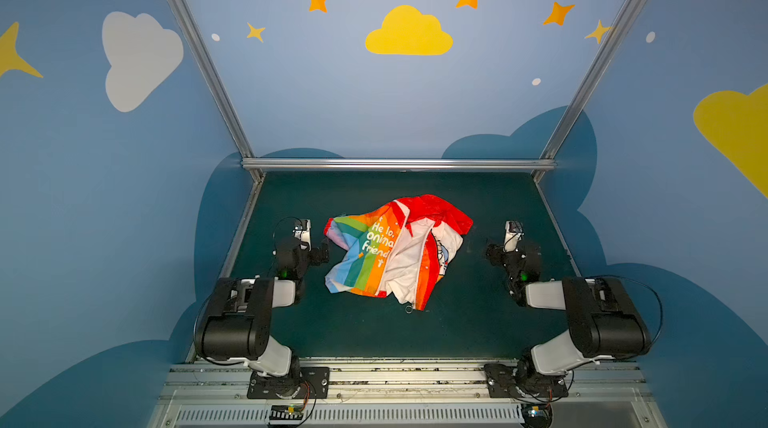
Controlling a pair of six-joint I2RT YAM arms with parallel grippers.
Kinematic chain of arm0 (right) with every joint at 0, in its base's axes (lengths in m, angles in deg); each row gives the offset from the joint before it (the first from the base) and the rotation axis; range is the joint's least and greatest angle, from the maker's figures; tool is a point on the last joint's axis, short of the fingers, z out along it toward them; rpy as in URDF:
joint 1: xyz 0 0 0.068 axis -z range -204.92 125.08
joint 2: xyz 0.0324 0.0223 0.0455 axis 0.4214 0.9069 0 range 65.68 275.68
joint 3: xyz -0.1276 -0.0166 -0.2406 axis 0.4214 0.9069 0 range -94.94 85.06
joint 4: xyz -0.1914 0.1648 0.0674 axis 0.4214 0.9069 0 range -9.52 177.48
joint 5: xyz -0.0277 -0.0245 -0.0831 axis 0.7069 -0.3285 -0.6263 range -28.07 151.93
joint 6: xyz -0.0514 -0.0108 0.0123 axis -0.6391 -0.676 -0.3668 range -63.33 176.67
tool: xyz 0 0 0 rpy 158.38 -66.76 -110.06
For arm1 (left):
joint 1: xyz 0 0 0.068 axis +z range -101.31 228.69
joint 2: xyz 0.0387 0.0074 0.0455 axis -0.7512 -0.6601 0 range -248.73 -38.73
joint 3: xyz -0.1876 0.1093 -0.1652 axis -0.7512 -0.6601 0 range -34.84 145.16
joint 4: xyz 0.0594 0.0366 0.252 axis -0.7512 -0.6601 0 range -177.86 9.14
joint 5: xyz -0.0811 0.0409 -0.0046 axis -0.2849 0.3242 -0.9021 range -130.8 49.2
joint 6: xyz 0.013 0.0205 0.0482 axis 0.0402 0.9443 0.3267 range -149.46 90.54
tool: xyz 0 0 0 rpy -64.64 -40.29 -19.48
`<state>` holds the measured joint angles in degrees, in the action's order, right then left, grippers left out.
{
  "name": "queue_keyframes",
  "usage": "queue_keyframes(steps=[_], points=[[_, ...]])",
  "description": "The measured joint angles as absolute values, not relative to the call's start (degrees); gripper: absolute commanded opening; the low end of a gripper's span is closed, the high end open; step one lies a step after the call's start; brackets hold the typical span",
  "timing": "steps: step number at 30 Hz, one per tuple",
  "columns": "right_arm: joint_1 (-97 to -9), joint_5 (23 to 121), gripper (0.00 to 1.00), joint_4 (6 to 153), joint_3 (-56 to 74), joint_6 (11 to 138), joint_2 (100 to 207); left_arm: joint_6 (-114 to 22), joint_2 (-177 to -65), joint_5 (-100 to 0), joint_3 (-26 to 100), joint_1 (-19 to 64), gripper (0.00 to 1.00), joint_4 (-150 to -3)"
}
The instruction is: Zip up the jacket
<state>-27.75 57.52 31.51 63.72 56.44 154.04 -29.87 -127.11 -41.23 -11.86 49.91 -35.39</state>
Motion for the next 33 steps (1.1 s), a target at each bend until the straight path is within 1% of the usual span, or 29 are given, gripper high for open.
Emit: queue_keyframes(steps=[33], points=[[-27.75, 57.52, 0.88, 31.48, 63.72, 56.42, 153.99, -29.89, -127.11, -42.17, -11.81, 50.54, 0.99, -35.52]])
